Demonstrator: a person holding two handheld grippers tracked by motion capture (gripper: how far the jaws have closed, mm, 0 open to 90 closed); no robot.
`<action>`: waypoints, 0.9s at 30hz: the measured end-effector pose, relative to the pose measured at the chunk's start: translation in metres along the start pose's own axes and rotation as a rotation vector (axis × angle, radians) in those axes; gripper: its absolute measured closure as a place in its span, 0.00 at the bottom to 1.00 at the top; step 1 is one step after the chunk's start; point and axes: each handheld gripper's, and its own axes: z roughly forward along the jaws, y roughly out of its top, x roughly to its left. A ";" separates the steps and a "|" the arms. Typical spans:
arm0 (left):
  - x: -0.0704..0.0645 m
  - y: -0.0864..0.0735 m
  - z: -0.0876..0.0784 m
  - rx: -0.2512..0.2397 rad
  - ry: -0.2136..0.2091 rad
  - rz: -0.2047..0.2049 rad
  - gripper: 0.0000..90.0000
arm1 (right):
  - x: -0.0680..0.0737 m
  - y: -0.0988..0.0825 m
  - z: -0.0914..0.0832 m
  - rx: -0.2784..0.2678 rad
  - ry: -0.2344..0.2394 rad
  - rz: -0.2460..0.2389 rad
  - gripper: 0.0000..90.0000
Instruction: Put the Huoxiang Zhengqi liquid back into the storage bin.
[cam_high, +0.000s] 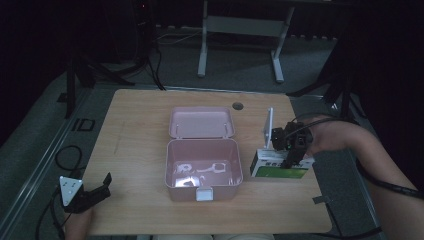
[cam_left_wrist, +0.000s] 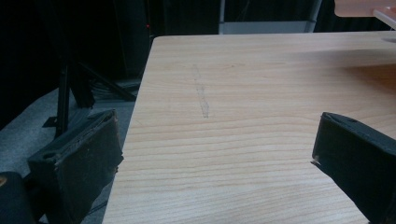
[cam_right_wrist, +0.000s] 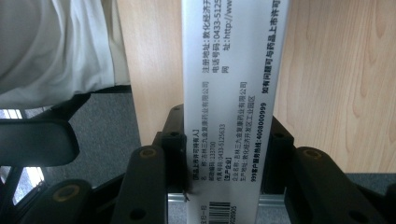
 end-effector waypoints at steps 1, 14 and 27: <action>0.000 0.000 0.000 0.001 0.001 0.001 0.02 | 0.001 0.001 -0.001 -0.002 0.002 -0.001 0.69; 0.001 0.000 -0.001 -0.004 -0.003 -0.002 0.02 | 0.002 0.041 -0.010 0.000 -0.026 -0.016 0.69; 0.001 0.000 -0.001 -0.006 -0.005 -0.005 0.02 | 0.003 0.091 -0.006 0.027 -0.026 -0.061 0.69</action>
